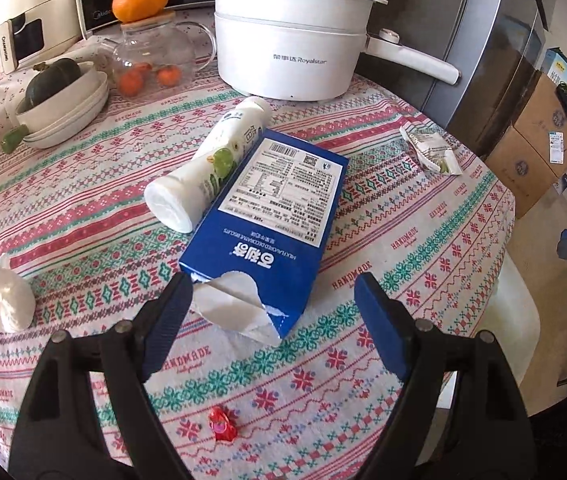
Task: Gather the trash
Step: 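Move both tools back over the table toward the blue biscuit box, then grasp the blue biscuit box at its open end with the left tool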
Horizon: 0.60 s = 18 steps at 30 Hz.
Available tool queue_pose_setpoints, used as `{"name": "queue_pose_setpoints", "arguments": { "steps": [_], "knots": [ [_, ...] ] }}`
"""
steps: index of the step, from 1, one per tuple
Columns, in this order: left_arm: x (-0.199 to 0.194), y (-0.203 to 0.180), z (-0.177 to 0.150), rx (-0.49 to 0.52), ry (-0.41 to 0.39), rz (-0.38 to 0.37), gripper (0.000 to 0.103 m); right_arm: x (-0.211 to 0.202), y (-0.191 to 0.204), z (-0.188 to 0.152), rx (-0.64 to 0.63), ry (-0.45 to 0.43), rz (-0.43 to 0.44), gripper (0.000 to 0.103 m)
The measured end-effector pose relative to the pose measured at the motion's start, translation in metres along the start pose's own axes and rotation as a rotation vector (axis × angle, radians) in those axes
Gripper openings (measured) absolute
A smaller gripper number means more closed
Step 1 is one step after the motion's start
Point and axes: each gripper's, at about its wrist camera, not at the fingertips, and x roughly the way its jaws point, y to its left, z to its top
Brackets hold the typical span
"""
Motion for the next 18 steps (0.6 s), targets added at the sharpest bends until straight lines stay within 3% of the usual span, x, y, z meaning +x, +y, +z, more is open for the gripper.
{"name": "queue_pose_setpoints", "arguments": {
  "steps": [8, 11, 18],
  "knots": [
    [0.036, -0.011, 0.012, 0.05, 0.022, 0.019, 0.083, 0.015, 0.007, 0.012, -0.007, 0.024, -0.009, 0.084],
    [0.044, -0.019, 0.017, 0.091, 0.028, 0.079, 0.083, 0.02, 0.006, 0.015, -0.006, 0.031, -0.016, 0.084],
    [0.058, -0.02, 0.021, 0.116, 0.04, 0.174, 0.097, 0.031, 0.004, 0.02, 0.003, 0.051, -0.023, 0.084]
  ]
}}
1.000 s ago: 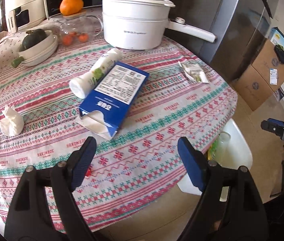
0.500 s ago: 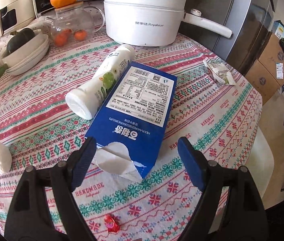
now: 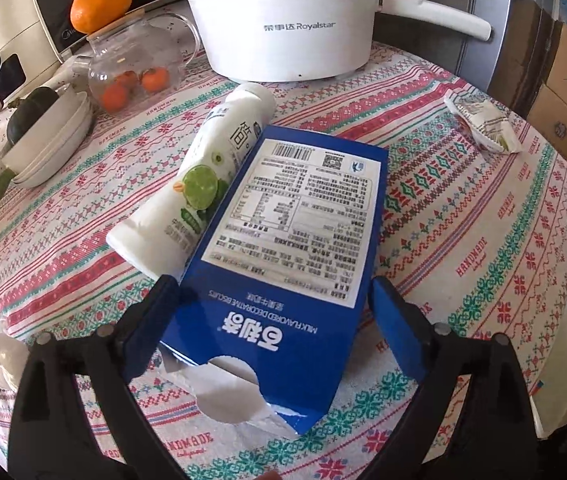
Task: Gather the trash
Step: 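Grasp the blue biscuit box at its open end with the left tool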
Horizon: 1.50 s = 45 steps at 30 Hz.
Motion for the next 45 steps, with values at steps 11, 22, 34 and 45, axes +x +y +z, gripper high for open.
{"name": "queue_pose_setpoints", "arguments": {
  "steps": [11, 22, 34, 45],
  "knots": [
    [0.014, 0.0, 0.004, 0.057, 0.07, 0.047, 0.101, 0.0, 0.003, -0.003, -0.008, 0.01, 0.025, 0.084],
    [-0.012, -0.019, -0.005, 0.131, 0.107, -0.002, 0.04, 0.004, -0.002, 0.005, 0.019, 0.002, 0.027, 0.084],
    [-0.034, 0.034, -0.005, -0.016, 0.024, -0.17, 0.098, 0.013, 0.004, 0.014, 0.057, 0.015, 0.075, 0.084],
    [0.018, 0.02, -0.002, 0.046, 0.061, -0.049, 0.102, 0.013, -0.006, 0.014, 0.105, 0.019, 0.088, 0.084]
  ]
}}
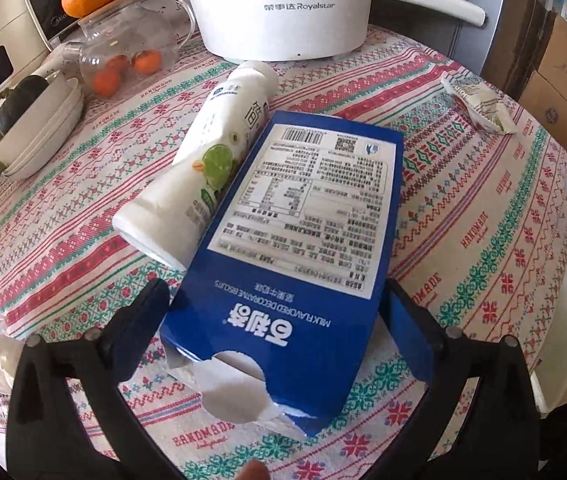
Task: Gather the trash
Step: 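Grasp the blue biscuit box at its open end with the left tool, then hold the blue box with the left tool while the right tool grasps the white wrapper packet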
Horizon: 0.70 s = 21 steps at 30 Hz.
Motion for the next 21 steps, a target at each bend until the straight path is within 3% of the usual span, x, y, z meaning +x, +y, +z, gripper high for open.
{"name": "queue_pose_setpoints", "arguments": {
  "steps": [3, 6, 11, 14, 17, 21],
  "knots": [
    [0.001, -0.01, 0.0, 0.027, 0.001, 0.012, 0.102, 0.0, -0.002, 0.0, -0.012, 0.002, -0.007, 0.084],
    [-0.007, -0.022, -0.003, 0.053, 0.018, 0.004, 0.095, 0.002, -0.004, -0.001, -0.044, 0.001, -0.032, 0.084],
    [-0.026, -0.045, -0.008, 0.128, 0.072, -0.169, 0.091, 0.013, -0.013, 0.014, -0.043, 0.024, -0.048, 0.084],
    [-0.031, -0.05, -0.004, 0.136, 0.056, -0.123, 0.092, 0.019, -0.014, 0.031, -0.041, 0.008, -0.052, 0.084],
    [-0.027, -0.046, 0.005, 0.058, 0.041, -0.093, 0.102, 0.027, -0.013, 0.045, -0.034, -0.007, -0.035, 0.084],
    [-0.008, -0.051, 0.021, 0.025, 0.053, -0.053, 0.102, 0.039, -0.008, 0.058, -0.04, -0.014, -0.009, 0.084]
  ]
}}
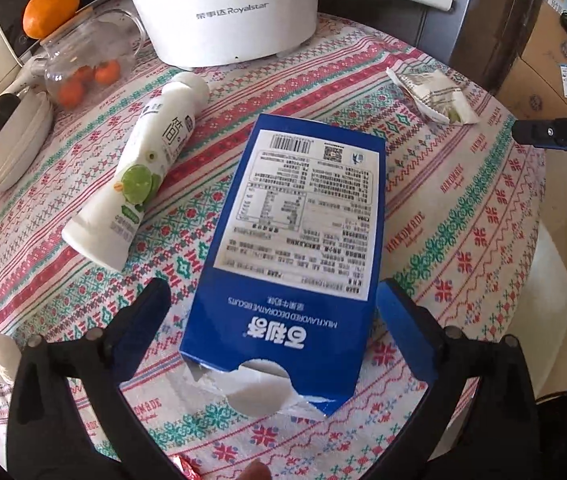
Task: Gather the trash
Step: 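Hold the blue box with the left tool while the right tool grasps the white wrapper packet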
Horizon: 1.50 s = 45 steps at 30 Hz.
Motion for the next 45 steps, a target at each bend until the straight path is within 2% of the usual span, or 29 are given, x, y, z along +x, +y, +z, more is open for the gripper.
{"name": "queue_pose_setpoints", "arguments": {
  "steps": [5, 8, 9, 12, 16, 19, 23, 25, 26, 27, 28, 29, 31, 37, 45],
  "knots": [
    [0.03, -0.01, 0.014, 0.006, 0.044, 0.059, 0.103, 0.013, 0.003, 0.008, -0.011, 0.017, 0.017, 0.084],
    [0.039, -0.01, 0.024, -0.034, 0.033, 0.029, 0.103, 0.018, 0.002, 0.016, -0.017, 0.007, 0.02, 0.084],
    [0.04, -0.009, 0.025, -0.048, 0.025, 0.017, 0.1, 0.021, 0.002, 0.021, -0.018, 0.002, 0.021, 0.084],
    [0.042, -0.006, 0.028, -0.068, 0.013, 0.003, 0.098, 0.029, 0.004, 0.03, -0.028, -0.012, 0.036, 0.084],
    [0.032, -0.008, 0.017, -0.077, 0.001, 0.002, 0.096, 0.037, 0.005, 0.039, -0.025, -0.069, 0.044, 0.084],
    [0.017, -0.015, 0.007, -0.085, -0.017, 0.013, 0.096, 0.047, 0.003, 0.043, -0.003, -0.084, 0.083, 0.084],
    [0.002, -0.014, 0.002, -0.093, -0.038, 0.017, 0.096, 0.063, 0.008, 0.042, -0.025, -0.089, 0.073, 0.082],
    [-0.006, -0.013, -0.002, -0.096, -0.046, 0.016, 0.096, 0.066, 0.016, 0.039, -0.067, -0.12, 0.043, 0.073],
    [-0.011, -0.013, -0.006, -0.093, -0.051, 0.019, 0.096, 0.067, 0.02, 0.037, -0.092, -0.123, 0.04, 0.062],
    [-0.016, -0.012, -0.007, -0.087, -0.057, 0.023, 0.096, 0.067, 0.024, 0.036, -0.114, -0.134, 0.047, 0.047],
    [-0.021, -0.008, -0.008, -0.081, -0.063, 0.027, 0.096, 0.067, 0.028, 0.035, -0.125, -0.132, 0.093, 0.035],
    [-0.025, -0.009, -0.01, -0.076, -0.068, 0.028, 0.096, 0.067, 0.03, 0.035, -0.129, -0.121, 0.109, 0.031],
    [-0.035, -0.01, -0.013, -0.075, -0.08, 0.025, 0.096, 0.064, 0.038, 0.034, -0.157, -0.124, 0.084, 0.019],
    [-0.062, -0.009, -0.017, -0.097, -0.114, 0.01, 0.095, 0.041, 0.045, 0.024, -0.156, -0.123, 0.096, 0.015],
    [-0.112, -0.021, -0.038, -0.105, -0.164, -0.039, 0.095, -0.024, 0.043, -0.01, -0.142, -0.164, 0.119, 0.015]
  ]
}}
